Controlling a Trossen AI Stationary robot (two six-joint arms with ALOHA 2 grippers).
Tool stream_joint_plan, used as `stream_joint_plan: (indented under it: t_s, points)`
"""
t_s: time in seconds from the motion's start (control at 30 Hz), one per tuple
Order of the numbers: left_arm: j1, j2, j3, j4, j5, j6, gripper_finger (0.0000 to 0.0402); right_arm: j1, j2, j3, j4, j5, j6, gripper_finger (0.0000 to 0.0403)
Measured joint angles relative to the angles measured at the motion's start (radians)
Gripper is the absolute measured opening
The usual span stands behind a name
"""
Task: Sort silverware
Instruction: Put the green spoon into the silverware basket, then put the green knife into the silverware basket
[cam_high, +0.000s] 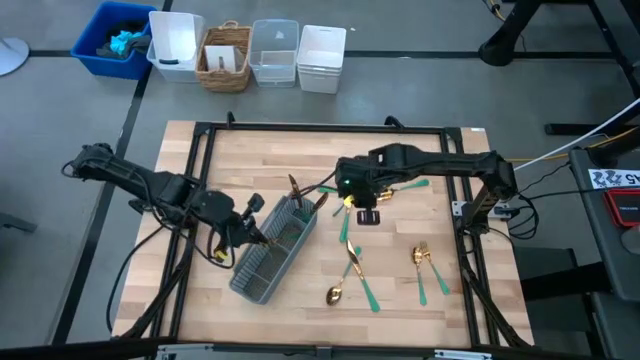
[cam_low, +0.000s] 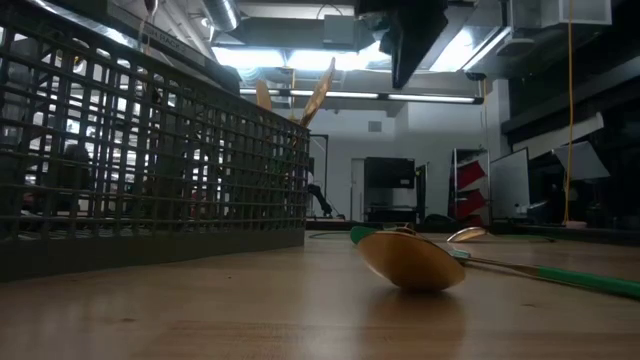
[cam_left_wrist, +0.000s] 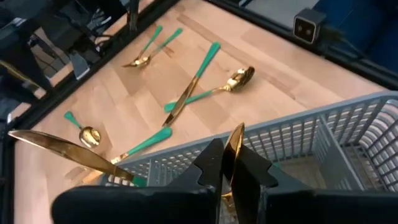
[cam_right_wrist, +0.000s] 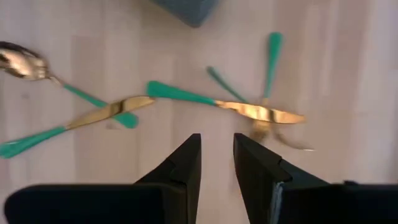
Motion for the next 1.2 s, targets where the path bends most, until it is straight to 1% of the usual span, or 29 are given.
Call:
stream_joint_plan:
  t_s: [0.13,0.27,0.4,0.53,0.7,0.83,0.9,1.07,1.2]
  points:
    - [-0.007,0.012,0.000,0.001,-0.002,-0.004,0.0018,0.000,0.000,-0.066,0.072,-0.066,0.117,0.0097]
    - [-0.010,0.013,0.000,0.003,-0.002,-0.033,0.0020,0.009,0.000,-0.127,0.100,-0.070,0.267,0.0097]
    - [-0.010,0.013,0.000,0.005,-0.004,-0.104,0.0034,0.033,0.001,-0.178,0.102,-0.075,0.324,0.0097]
    - [-0.010,0.012,0.000,0.005,-0.004,-0.138,0.0060,0.068,0.002,-0.209,0.103,-0.079,0.335,0.0097]
    - [-0.010,0.012,0.000,0.006,-0.005,-0.105,0.0090,0.114,0.001,-0.215,0.118,-0.078,0.368,0.0097]
    - [-0.010,0.007,-0.001,0.013,-0.009,-0.054,0.0099,0.156,0.001,-0.215,0.137,-0.077,0.518,0.0097]
    - [-0.010,0.007,-0.001,0.012,-0.009,-0.046,0.0100,0.181,0.001,-0.215,0.146,-0.053,0.587,0.0097]
    - [-0.010,0.007,-0.001,0.013,-0.009,-0.030,0.0100,0.249,0.001,-0.215,0.145,0.073,0.732,0.0097]
    - [-0.010,0.007,-0.001,0.019,-0.009,-0.041,0.0100,0.299,0.001,-0.215,0.152,0.114,0.870,0.0097]
